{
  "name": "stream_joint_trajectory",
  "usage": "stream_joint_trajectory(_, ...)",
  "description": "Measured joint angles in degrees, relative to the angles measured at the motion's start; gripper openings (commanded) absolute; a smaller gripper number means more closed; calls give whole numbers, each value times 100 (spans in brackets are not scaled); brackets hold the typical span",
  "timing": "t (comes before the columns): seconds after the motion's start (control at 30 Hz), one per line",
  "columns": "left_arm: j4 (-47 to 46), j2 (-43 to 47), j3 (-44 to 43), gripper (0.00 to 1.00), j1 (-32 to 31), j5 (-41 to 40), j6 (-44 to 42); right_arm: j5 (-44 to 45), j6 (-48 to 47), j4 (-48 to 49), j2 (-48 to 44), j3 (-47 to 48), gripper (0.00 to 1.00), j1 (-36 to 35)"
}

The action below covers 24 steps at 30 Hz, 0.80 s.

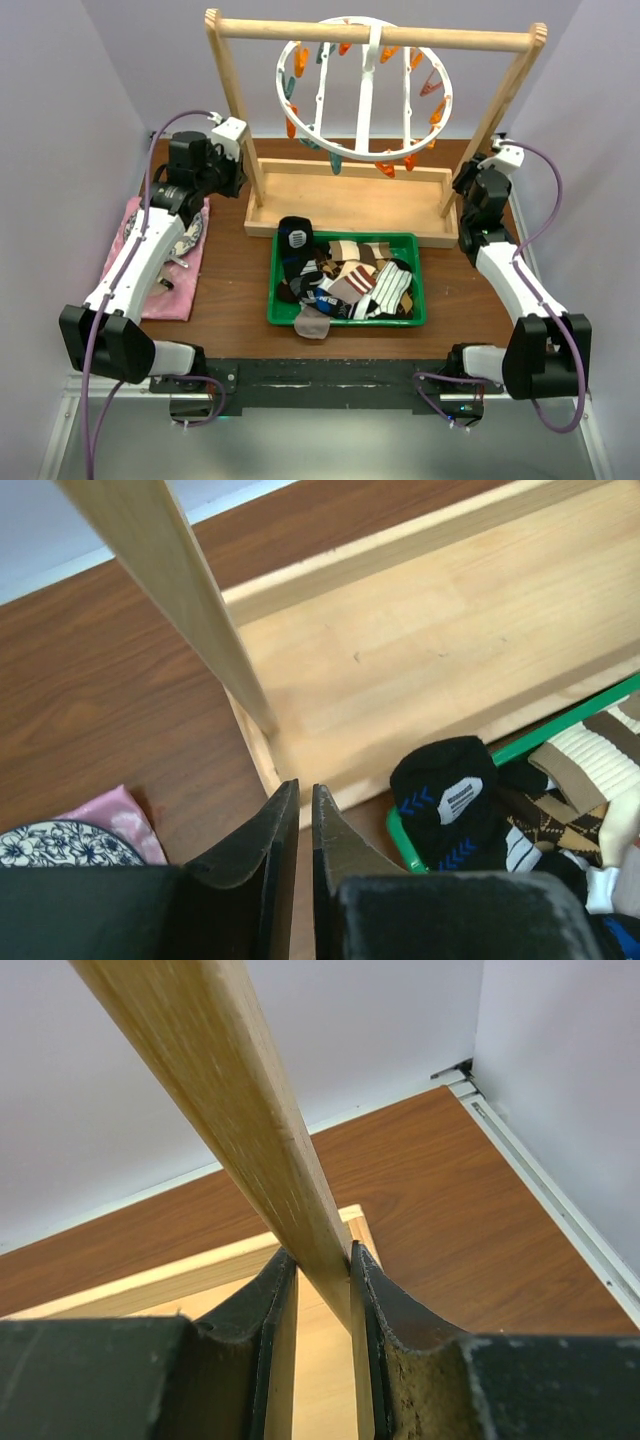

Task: Clip the socks to the hanger
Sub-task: Adjust the clothesline at the center of the board.

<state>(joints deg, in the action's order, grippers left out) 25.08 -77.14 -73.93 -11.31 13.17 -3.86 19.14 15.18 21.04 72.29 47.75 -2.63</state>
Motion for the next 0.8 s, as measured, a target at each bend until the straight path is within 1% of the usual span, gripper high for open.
stream_joint_trajectory(0.1,94,26,50,13,-2,17,20,94,42,-2,-229,-199,12,-46)
stream_joint_trajectory(0.2,142,101,57,13,-2,42,28,142,66,-15,-302,-256,16,-72)
stream_joint_trajectory(0.23,144,138,57,15,-2,55,35,149,68,-4,-286,-249,20,-74)
stream_joint_trajectory(0.27,144,181,57,22,-2,61,44,151,70,-17,-264,-227,21,-74)
stream_joint_trajectory(0.3,138,227,57,44,-2,66,50,157,72,-59,-243,-179,24,-76)
stream_joint_trajectory(0.33,122,284,57,56,-2,72,90,177,83,-98,-199,-125,29,-76)
stream_joint_trajectory(0.37,103,330,55,66,-2,76,101,195,90,-140,-151,-68,40,-79)
stream_joint_trajectory(0.4,74,367,55,76,-2,74,109,212,107,-195,-105,4,45,-79)
stream_joint_trajectory(0.43,50,391,39,79,-2,61,160,225,168,-245,-63,63,48,-79)
stream_joint_trajectory(0.47,2,398,13,85,-2,42,179,201,258,-358,2,151,52,-79)
stream_joint_trajectory(0.57,-214,330,-81,89,0,-90,260,181,398,-638,219,293,56,-105)
stream_joint_trajectory(0.8,-1097,-236,-424,87,70,-186,387,175,452,-944,264,439,56,-111)
